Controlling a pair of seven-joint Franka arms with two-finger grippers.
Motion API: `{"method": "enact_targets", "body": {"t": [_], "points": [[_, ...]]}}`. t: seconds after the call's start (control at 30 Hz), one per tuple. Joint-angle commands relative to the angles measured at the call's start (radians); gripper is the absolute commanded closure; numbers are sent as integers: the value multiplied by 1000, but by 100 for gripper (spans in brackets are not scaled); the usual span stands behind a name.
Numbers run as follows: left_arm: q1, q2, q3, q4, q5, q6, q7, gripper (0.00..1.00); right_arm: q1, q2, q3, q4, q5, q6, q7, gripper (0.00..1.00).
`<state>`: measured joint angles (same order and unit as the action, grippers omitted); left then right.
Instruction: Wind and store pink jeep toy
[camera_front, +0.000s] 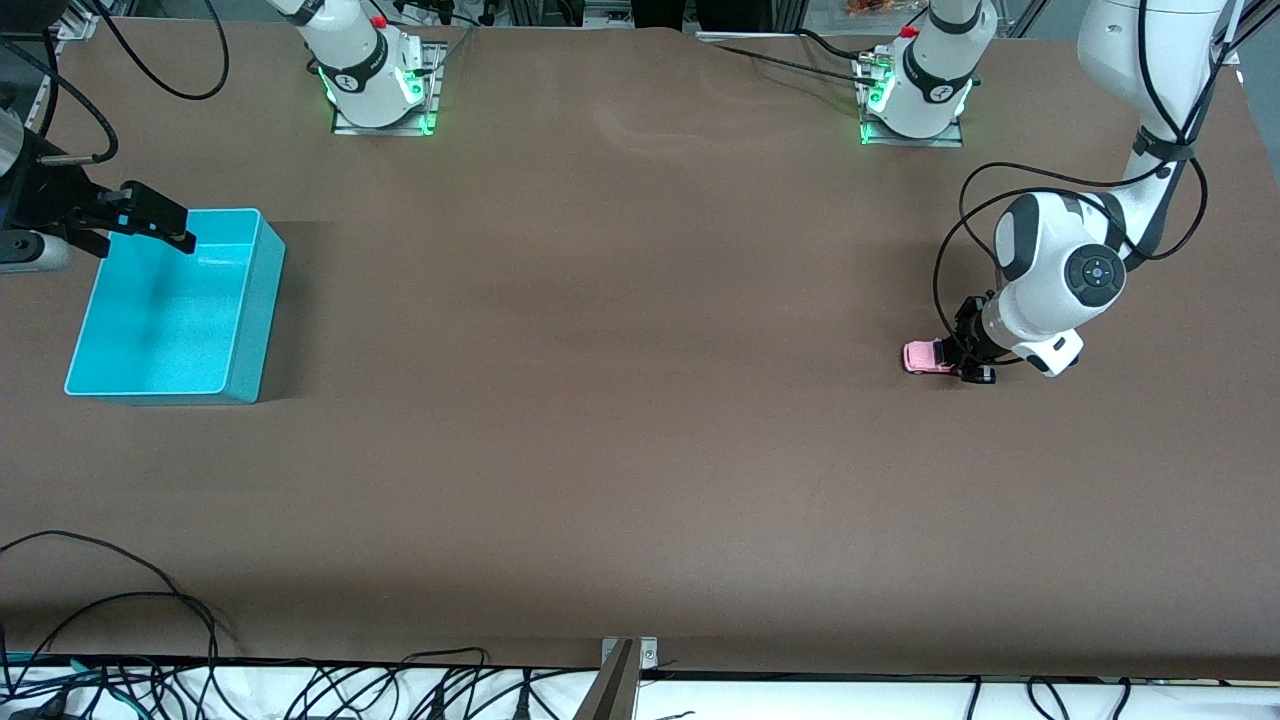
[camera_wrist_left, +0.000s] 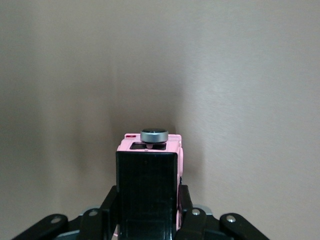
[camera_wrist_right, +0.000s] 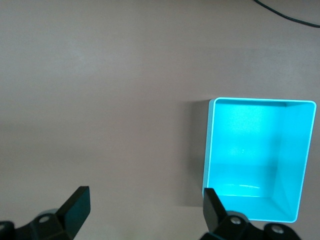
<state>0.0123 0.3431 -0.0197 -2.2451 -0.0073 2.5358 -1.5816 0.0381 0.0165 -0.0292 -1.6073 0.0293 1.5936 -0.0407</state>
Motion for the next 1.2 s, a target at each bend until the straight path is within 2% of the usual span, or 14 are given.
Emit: {"method": "enact_targets", "body": {"t": [0.0,0.5,0.67,1.17], "points": [[-26,-52,-11,36,30,-40,-75,91,-3,-6,2,-3,9,5,-2,0],[-184,-16,-17,56,29,-61,-209,91,-3,-6,2,-3,9,3,-4,0],[-206,10,-19,59,29,-49,-276,91,-3,-6,2,-3,9,3,-4,0],[-227,74,-19,78,27,-25,-282,91,-3,-6,2,-3,9,5,-4,0]]}}
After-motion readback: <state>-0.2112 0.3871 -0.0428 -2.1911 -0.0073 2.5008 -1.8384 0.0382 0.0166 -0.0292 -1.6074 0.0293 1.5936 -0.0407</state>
